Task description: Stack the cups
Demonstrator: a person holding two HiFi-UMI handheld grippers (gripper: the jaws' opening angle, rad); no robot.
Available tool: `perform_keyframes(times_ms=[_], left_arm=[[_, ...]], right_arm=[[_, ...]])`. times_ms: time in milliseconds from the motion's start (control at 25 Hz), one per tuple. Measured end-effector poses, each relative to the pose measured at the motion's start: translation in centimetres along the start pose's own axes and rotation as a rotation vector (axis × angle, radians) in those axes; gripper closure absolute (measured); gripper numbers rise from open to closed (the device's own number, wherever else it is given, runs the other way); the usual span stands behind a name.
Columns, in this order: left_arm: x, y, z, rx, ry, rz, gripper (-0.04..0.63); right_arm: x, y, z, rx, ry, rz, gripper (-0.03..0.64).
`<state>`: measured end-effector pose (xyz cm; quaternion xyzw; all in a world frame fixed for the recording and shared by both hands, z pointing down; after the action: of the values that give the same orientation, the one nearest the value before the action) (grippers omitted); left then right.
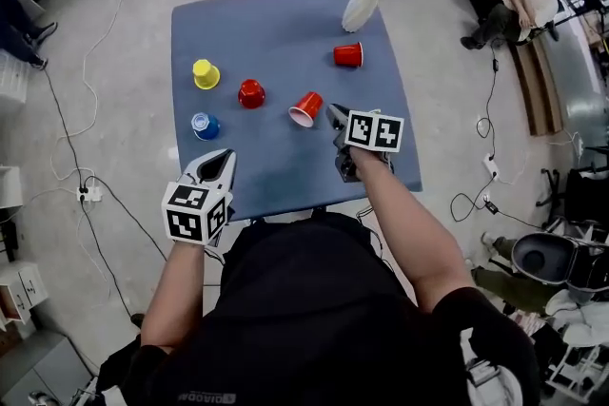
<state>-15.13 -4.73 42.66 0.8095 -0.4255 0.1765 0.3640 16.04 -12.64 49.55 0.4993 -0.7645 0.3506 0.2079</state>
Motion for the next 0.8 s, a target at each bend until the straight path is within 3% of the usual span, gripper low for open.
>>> perform_keyframes(times_ms=[200, 520, 800], left_arm=[[0.8, -0.1, -0.3, 0.004, 0.028, 0.015, 0.591], [1.5, -1.2, -0.2, 0.018, 0.048, 0.014, 0.591], [1.0, -1.0, -0.6, 0.006, 0.06, 0.042, 0.591]], right_arm=[[3.5, -2.0, -0.3, 0.086, 0.076, -0.008, 0.54], [7.0, -2.5, -0.4, 0.248, 0.149, 0.056, 0.406], [9.1, -2.1, -1.1, 0.282, 0.214, 0.067, 0.394]])
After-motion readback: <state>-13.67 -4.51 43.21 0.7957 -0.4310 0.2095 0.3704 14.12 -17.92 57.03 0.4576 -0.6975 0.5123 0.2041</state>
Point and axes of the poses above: the fingertips, and each gripper's own axes: x forward along the fingers, y to its left, z out of its top, the point moved 8 cm from there along -x, backward along the fingers, and after that the axes turned 13 degrees about -x, right-handed, at the moved point
